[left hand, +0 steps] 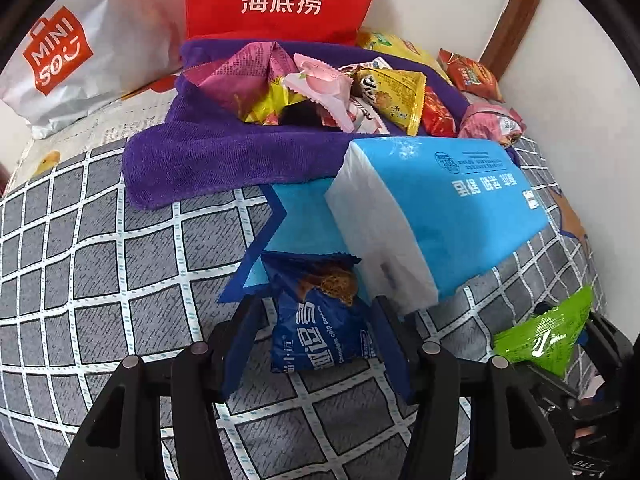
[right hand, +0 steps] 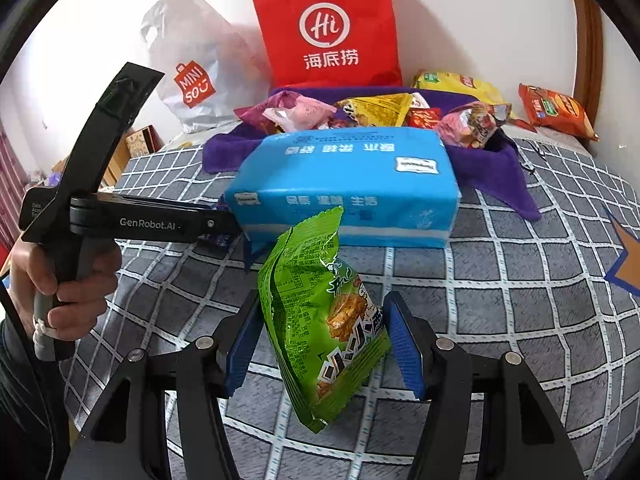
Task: Organize snacks
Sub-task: 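Grasp the green chip packet with the right tool while the left tool grasps the blue packet, then carry both held packets up toward the purple towel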
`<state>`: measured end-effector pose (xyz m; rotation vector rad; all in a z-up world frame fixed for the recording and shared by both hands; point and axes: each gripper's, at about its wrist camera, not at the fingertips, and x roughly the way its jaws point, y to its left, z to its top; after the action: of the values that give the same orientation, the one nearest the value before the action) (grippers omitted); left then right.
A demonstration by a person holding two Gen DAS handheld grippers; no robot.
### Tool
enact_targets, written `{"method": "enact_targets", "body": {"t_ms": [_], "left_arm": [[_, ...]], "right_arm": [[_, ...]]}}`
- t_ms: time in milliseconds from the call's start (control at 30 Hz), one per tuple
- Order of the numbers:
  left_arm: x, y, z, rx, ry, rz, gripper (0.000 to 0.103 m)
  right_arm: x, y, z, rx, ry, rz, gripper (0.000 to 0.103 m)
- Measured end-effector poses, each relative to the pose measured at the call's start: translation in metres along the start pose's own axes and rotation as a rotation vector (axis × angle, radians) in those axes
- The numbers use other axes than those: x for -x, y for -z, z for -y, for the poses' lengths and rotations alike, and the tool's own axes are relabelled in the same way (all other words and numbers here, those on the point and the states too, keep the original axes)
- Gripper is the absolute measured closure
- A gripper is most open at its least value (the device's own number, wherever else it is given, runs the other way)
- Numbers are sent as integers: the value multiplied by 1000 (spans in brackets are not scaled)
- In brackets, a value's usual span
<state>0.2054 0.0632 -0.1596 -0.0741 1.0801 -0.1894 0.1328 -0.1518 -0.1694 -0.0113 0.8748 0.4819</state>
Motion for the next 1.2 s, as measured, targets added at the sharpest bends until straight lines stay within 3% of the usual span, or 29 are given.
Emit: {"method": "enact_targets", "body": {"t_ms": [67, 133, 200, 400, 633, 1200], "left_arm": [[-1, 0, 3, -10, -35, 10, 50], [-2, 1, 7, -31, -84, 28, 62], [-2, 6, 9, -36, -115, 51, 63], [13, 18, 0, 8, -73, 55, 65], [42, 29, 6, -10, -22, 88, 65], [75, 21, 32, -28, 59, 155, 65]], "right_arm": [[-1, 1, 6, -12, 11, -4, 43], [-2, 2, 13, -32, 24, -10, 43], [-2, 3, 20, -48, 33, -14, 43], [1, 2, 32, -66, 63, -13, 43], [12, -9, 29, -63, 59, 15, 43], [39, -37, 19, -21, 102, 83, 43]]}}
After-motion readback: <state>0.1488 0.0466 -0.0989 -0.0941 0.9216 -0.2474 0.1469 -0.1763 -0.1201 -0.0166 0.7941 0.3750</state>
